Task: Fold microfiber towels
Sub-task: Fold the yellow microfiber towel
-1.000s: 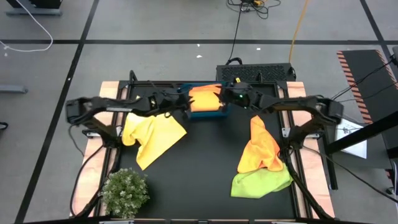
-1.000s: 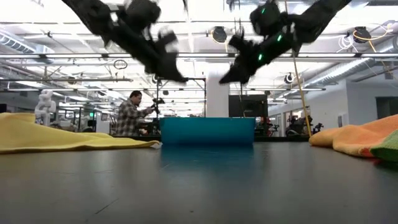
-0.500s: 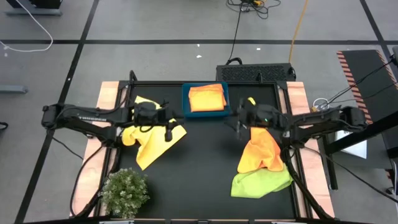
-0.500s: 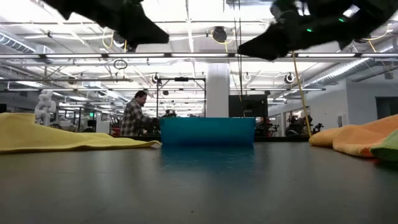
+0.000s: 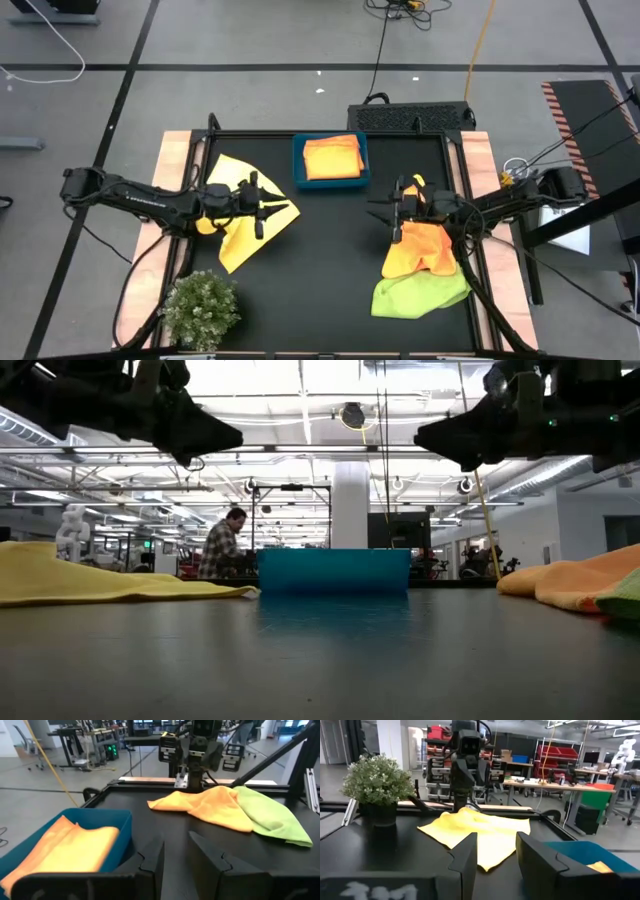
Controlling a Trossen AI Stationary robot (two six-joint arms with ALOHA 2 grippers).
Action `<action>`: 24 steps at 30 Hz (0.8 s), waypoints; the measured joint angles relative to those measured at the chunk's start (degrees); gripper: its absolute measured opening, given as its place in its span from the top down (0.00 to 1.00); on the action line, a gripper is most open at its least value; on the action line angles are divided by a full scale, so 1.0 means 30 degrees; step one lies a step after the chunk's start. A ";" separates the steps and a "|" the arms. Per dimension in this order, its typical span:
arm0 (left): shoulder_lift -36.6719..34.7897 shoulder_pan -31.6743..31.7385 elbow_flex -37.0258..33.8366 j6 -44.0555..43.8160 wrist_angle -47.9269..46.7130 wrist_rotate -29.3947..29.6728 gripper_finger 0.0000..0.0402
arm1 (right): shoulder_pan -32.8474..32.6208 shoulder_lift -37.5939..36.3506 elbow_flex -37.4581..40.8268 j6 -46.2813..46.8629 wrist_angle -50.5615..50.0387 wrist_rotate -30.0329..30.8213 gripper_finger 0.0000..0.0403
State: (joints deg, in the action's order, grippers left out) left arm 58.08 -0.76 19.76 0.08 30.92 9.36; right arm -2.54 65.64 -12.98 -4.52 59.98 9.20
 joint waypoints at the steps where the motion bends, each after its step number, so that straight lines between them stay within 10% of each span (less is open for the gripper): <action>1: 0.0000 0.0037 0.0054 0.0007 -0.0001 0.0001 0.78 | -0.0063 0.0067 -0.0146 0.0113 -0.0035 0.0005 0.69; 24: -0.0144 0.0925 0.0111 0.2284 0.1256 0.1567 0.78 | 0.2075 0.1708 -0.3202 -0.1876 -0.4330 0.0602 0.69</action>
State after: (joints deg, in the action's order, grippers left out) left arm 57.65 2.01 20.10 6.93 34.69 14.06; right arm 3.69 70.76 -22.59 -10.15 46.99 11.00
